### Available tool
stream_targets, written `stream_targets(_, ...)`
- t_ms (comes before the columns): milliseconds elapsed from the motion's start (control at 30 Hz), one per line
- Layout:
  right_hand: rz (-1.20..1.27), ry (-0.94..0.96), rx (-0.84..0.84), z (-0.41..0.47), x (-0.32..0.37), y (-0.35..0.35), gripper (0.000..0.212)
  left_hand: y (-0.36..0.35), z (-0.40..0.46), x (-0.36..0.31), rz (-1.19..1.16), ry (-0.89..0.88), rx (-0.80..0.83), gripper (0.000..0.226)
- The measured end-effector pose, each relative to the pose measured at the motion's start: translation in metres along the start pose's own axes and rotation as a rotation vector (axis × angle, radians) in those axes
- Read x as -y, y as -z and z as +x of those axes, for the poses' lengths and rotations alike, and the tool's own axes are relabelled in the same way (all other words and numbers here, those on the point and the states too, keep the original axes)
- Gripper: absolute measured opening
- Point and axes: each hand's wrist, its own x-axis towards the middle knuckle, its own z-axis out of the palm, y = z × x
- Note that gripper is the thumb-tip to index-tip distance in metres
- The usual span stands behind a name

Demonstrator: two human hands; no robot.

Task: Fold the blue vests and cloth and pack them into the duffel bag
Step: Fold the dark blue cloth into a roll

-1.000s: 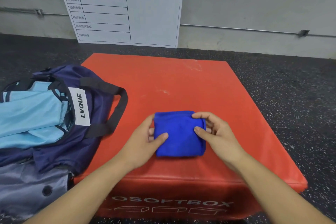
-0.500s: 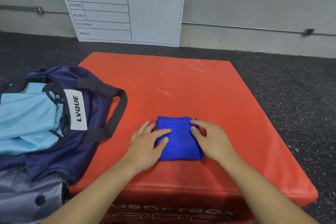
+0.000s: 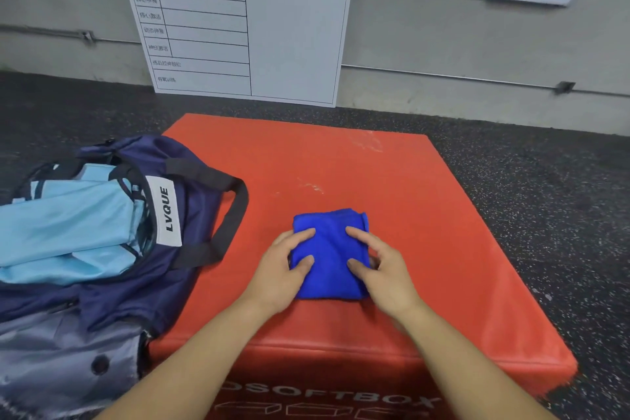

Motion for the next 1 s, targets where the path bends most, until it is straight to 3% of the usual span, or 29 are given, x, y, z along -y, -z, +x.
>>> stream_targets(167,0.255,-0.050,0.102,-0.010,0.027,-0.019,0.069,0.047,-0.014,-0.014,-0.096,-0.002,-0.022,0.062)
stream_targets(300,0.261,-0.018,0.176,-0.012,0.060,-0.054,0.070,0.096,-0.032,-0.021,0.004,0.010,-0.054,0.063)
stream_targets(600,0.208,0.182,0.313,0.031,0.176,-0.196,0.070,0.266,-0.050,-0.018,0.155,0.016,-0.318,0.064)
stream_targets(767,0.045,0.215,0.342,0.062,0.193,-0.275,0.071,0.331,-0.041,0.017,0.268,0.071,-0.383,0.064)
stream_targets(867,-0.225,0.267,0.340,0.079,0.188,-0.304,0.066,0.346,-0.033,0.038,0.367,0.122,-0.324,0.062)
stream_targets(1000,-0.706,0.449,0.182,0.087,0.180,-0.327,0.055,0.351,-0.024,0.054,0.862,0.193,-0.285,0.054)
